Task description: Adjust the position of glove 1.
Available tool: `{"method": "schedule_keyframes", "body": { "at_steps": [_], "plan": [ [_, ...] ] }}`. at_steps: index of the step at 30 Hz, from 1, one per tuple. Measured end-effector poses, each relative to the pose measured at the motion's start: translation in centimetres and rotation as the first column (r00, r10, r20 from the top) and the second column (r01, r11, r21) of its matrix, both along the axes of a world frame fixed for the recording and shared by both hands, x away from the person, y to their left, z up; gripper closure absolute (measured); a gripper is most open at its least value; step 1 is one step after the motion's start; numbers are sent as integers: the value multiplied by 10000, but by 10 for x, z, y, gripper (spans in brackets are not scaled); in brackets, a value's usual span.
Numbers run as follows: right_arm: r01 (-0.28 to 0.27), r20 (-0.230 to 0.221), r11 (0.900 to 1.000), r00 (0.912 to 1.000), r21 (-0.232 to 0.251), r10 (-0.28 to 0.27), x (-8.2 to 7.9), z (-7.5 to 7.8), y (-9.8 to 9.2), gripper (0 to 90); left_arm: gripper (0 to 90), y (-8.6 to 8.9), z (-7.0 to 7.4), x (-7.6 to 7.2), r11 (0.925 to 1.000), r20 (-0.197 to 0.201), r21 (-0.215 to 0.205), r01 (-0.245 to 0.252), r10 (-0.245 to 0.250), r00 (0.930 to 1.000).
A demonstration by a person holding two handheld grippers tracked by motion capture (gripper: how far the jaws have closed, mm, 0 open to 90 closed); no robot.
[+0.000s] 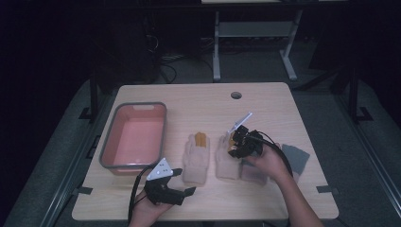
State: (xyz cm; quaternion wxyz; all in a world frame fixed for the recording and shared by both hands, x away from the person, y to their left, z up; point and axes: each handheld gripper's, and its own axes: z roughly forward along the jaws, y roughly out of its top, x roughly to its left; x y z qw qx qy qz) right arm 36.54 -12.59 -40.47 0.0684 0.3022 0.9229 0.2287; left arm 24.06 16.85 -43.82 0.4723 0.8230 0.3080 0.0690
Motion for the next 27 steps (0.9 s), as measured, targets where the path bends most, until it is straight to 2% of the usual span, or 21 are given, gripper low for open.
{"method": "schedule_keyframes", "body": {
  "at_steps": [4, 6, 11, 12, 15, 20, 25, 27],
  "plan": [
    [-117, 142, 9999, 9998, -71, 118, -3, 8, 1, 614, 168, 1, 2, 0, 9999, -26, -94, -46, 46, 10000],
    [-183, 300, 9998, 9994, 4, 183, -5, 16, 1, 615, 168, 1, 1, 1, 9997, -179, -256, 45, -49, 9998],
    [-349, 697, 9991, 9970, 234, 332, -10, 34, 7, 615, 168, 0, 1, 1, 9996, -193, -269, 94, -99, 9998],
    [-439, 774, 9987, 9961, 249, 418, -11, 37, 9, 615, 168, 1, 1, 1, 9998, -131, -119, 152, -153, 9998],
    [-747, 930, 9970, 9930, 189, 726, -15, 44, 21, 615, 168, 1, 2, 1, 9999, -86, -55, 118, -119, 9999],
    [-1158, 1025, 9931, 9882, 155, 1137, -18, 52, 42, 614, 168, 2, 3, 1, 9998, -160, -209, 47, -50, 9999],
    [-1378, 1046, 9898, 9855, 353, 1335, -17, 57, 59, 614, 167, 3, 4, 1, 9997, -2, -248, -32, 32, 10000],
    [-1475, 1039, 9885, 9842, 335, 1433, -16, 56, 65, 614, 168, 5, 5, 1, 9992, -89, -408, -50, 47, 9999]
  ]
}}
